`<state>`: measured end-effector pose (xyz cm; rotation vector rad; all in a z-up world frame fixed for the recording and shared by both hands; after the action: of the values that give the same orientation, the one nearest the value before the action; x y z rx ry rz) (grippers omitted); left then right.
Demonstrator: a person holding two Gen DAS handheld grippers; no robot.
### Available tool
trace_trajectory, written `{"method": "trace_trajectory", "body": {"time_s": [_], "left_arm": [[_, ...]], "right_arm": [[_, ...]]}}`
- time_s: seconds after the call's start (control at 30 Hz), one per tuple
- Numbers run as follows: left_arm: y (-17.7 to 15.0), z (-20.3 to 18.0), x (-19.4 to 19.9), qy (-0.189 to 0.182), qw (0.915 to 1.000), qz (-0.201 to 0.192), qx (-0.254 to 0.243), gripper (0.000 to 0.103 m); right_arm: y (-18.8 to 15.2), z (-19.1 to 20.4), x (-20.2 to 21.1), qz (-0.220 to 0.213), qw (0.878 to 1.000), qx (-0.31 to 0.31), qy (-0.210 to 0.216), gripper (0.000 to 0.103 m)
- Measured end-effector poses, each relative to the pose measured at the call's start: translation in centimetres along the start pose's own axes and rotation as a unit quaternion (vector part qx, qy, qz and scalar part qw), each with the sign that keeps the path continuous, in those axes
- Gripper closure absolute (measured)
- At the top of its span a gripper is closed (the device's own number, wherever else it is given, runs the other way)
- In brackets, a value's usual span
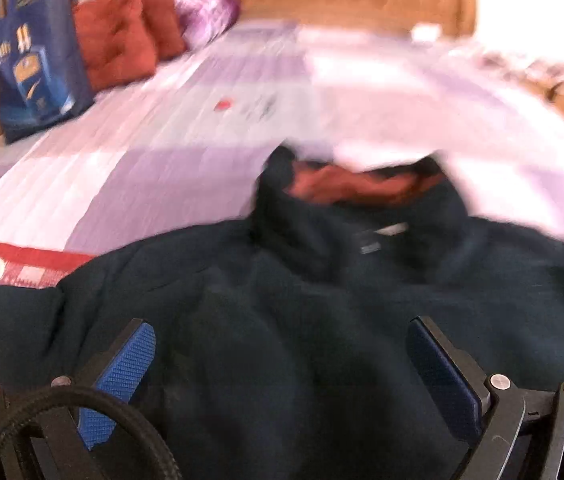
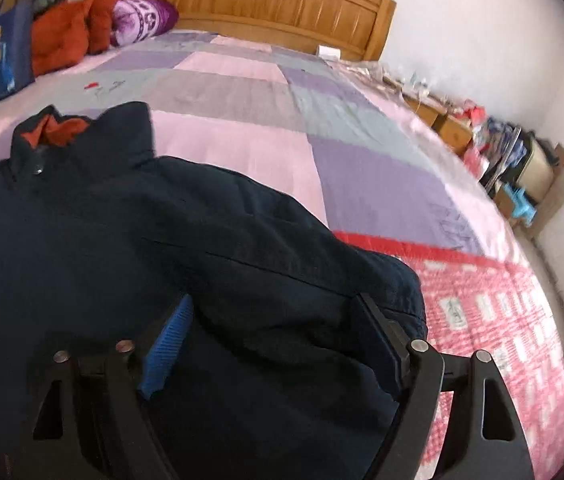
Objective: Fold large clothes
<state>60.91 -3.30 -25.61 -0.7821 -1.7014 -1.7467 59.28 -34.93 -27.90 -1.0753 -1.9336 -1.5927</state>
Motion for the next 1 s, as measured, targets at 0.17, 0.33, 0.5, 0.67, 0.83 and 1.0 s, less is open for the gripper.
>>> {"method": "trace_trajectory", "body": {"time_s": [0.17, 0.33, 0.5, 0.67, 0.83, 1.0], "left_arm": [[-2.9, 3.1, -4.6, -0.028, 0.9987, 0.027, 0.032, 0.0], [-3.7, 2.4, -4.7, -0.009, 0.9998, 0.006, 0.015, 0.0], [-2.9, 2.3, -4.3, 0.003, 1.0, 0.009, 0.001, 0.0], [-1.0, 1.7, -2.0, 0.052, 0.9958, -0.047, -0.059, 0.0], [-0.1, 3.2, -3.0, -0.003, 0.9998, -0.016, -0.011, 0.0], [-1.2, 3.0, -2.9, 0.006, 0.9997, -0.008, -0.021, 0.0]], "right_arm": [[-2.1, -5.4, -2.9, 0.011, 0.994, -0.099, 0.042, 0.015], [-2.1, -4.5, -4.4, 0.002, 0.996, -0.082, 0.036, 0.012], [-1.9, -4.4, -4.9, 0.006, 0.997, -0.068, 0.024, 0.01], [-2.0, -4.1, -3.8, 0.009, 0.999, -0.048, 0.003, 0.01], [-2.1, -4.1, -3.8, 0.007, 0.999, -0.048, 0.001, 0.01], [-1.9, -4.2, -3.7, 0.019, 0.999, -0.043, 0.007, 0.01]]}}
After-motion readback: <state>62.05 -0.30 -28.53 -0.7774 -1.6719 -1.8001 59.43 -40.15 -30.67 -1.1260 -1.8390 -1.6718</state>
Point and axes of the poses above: each gripper's, at about its wrist camera, not at the fingertips, and x roughly against the way its jaws point, z to its left, y to its top, the point moved 4 cm from there along -x, roughly the way its jaws point, and after that the axes turned 3 degrees about x, right-handed, at the moved point
